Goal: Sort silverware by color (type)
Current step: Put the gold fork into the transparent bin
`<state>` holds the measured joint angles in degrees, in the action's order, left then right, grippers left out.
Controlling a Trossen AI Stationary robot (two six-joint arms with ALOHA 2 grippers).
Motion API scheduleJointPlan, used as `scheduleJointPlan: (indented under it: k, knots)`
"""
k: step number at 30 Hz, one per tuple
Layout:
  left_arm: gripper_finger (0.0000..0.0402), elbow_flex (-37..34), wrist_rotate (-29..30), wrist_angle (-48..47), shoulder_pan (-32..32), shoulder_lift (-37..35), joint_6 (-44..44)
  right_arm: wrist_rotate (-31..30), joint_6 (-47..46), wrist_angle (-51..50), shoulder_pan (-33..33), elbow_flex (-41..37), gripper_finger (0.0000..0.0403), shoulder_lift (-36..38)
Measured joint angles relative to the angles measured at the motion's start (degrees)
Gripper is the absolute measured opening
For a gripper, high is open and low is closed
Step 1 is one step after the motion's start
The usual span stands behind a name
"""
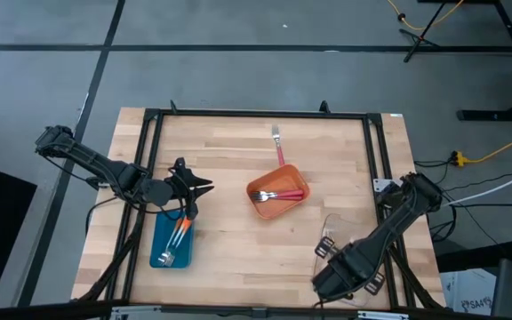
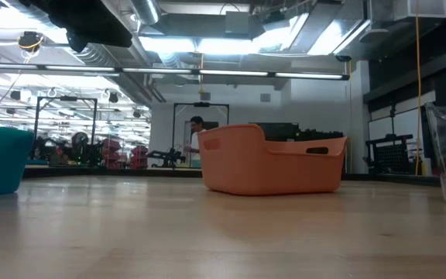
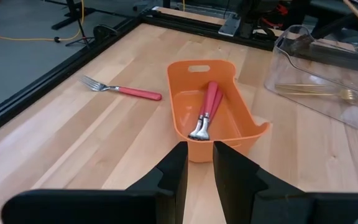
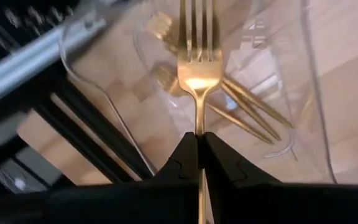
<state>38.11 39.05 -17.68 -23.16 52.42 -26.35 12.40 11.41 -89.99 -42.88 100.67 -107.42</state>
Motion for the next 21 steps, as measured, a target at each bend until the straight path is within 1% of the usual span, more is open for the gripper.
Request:
scheduleJointPlan:
  k: [5, 11, 15, 21]
  knots:
    - [0.0070, 0.00, 0.00, -1.80, 0.00, 0.00, 0.00, -1.09, 5.87, 0.01, 0.09, -3.45, 0.0001, 0.00]
    - [0.0070, 0.00, 0.00, -3.83, 0.00, 0.00, -0.04, -5.26, 18.05, 0.01, 0.11, -6.78, 0.0001, -0.04]
    - [0.0070, 0.00, 0.00, -4.03, 0.00, 0.00, -0.02, -6.33, 24.62, 0.10, 0.09, -7.05, 0.0001, -0.38]
    - [0.0070, 0.00, 0.00, -4.66, -0.02, 0.00, 0.00, -5.77, 29.87, 3.99, 0.07, -7.05, 0.0001, -0.59]
